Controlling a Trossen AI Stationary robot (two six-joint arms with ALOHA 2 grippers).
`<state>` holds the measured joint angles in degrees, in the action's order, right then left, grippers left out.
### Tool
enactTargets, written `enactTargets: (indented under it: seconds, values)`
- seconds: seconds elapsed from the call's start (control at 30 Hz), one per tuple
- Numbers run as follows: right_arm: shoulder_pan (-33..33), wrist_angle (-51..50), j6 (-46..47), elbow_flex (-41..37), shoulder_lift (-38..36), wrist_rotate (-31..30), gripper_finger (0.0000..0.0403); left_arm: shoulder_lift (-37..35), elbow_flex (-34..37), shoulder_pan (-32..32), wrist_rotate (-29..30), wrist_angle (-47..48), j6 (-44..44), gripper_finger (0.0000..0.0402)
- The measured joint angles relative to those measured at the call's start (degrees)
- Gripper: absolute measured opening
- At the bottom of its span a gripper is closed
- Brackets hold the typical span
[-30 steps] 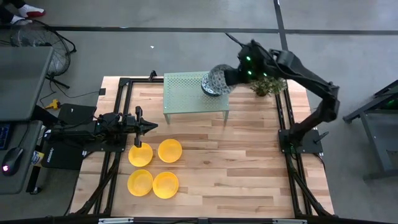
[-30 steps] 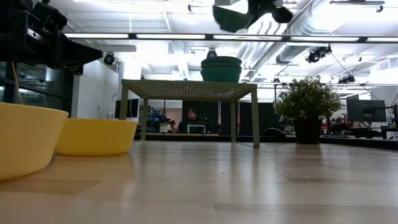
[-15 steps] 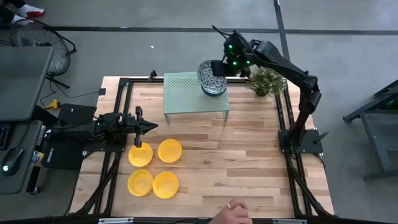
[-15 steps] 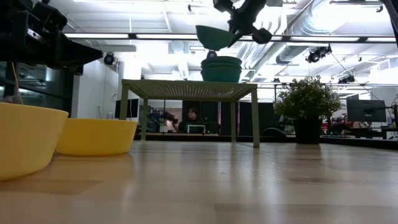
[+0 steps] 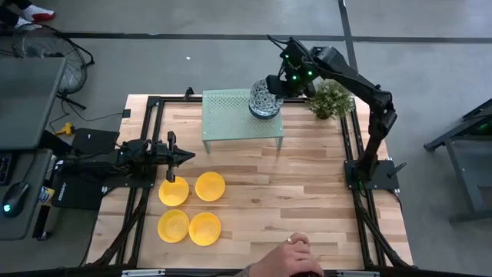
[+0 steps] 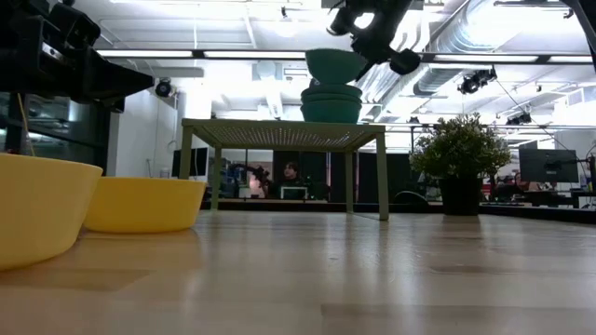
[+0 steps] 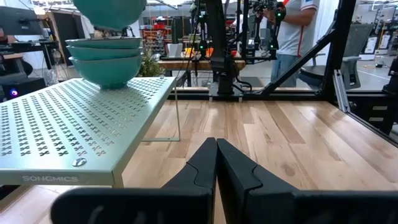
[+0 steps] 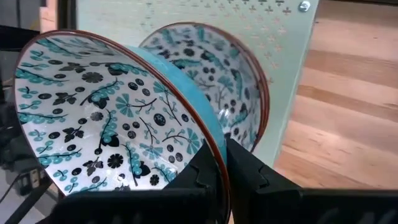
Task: Pick & Place Mini bowls
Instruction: Stack the blue patterned bowl on top of the other blue patterned bowl on the shelf
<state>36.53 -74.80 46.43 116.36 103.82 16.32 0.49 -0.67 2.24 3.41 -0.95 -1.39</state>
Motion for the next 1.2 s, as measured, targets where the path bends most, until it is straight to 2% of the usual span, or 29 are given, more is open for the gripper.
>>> enactTargets:
  seconds: [0.47,1.2]
  values:
    - [2.0,0.05,-2.75,-0.04,3.73,2.13,0.0008,0.0,0.0,0.0,0.65,-0.13,0.0,0.0007]
    - [2.84,-0.35,-6.0,-0.04,3.86,1.36,0.0031,0.0,0.0,0.0,0.78,-0.13,-0.02,0.0007]
